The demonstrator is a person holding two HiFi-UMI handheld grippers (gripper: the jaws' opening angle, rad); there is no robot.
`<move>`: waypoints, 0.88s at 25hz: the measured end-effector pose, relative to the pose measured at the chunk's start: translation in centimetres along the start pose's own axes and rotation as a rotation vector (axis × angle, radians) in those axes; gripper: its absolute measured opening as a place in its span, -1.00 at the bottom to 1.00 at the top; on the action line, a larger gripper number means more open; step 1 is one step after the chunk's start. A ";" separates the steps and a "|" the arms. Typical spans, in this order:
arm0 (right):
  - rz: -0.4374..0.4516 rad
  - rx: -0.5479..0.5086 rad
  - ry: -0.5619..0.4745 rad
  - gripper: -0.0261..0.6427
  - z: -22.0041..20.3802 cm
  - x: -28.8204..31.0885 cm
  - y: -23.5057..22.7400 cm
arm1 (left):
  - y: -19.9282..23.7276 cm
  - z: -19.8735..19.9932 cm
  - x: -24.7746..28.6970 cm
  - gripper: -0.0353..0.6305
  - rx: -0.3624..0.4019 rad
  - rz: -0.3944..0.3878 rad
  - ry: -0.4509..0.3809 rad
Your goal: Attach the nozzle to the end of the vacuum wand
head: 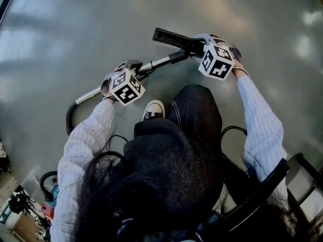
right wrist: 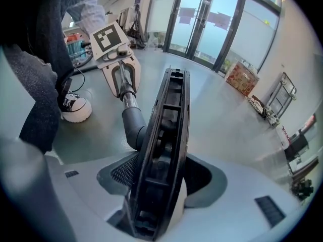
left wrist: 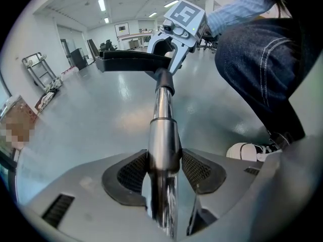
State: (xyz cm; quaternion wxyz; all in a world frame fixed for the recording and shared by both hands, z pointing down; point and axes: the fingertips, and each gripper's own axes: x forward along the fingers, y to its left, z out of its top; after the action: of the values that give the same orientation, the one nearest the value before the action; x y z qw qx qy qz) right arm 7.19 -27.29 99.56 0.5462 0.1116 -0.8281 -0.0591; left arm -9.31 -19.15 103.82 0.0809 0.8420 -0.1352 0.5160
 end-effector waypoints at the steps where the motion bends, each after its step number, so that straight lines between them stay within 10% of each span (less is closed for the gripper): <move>1: 0.000 -0.001 0.002 -0.15 -0.1 0.3 -0.1 | 0.2 -0.2 0.3 -0.24 0.002 0.000 0.001; 22: -0.057 -0.002 0.037 -0.15 -0.8 1.7 -0.5 | 0.1 2.1 2.2 -0.24 0.035 0.035 0.036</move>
State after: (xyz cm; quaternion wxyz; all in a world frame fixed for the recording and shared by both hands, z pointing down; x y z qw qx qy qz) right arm 7.34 -28.18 101.23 0.5596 0.1355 -0.8143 -0.0733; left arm -6.61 -20.13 104.79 0.0593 0.8313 -0.1393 0.5347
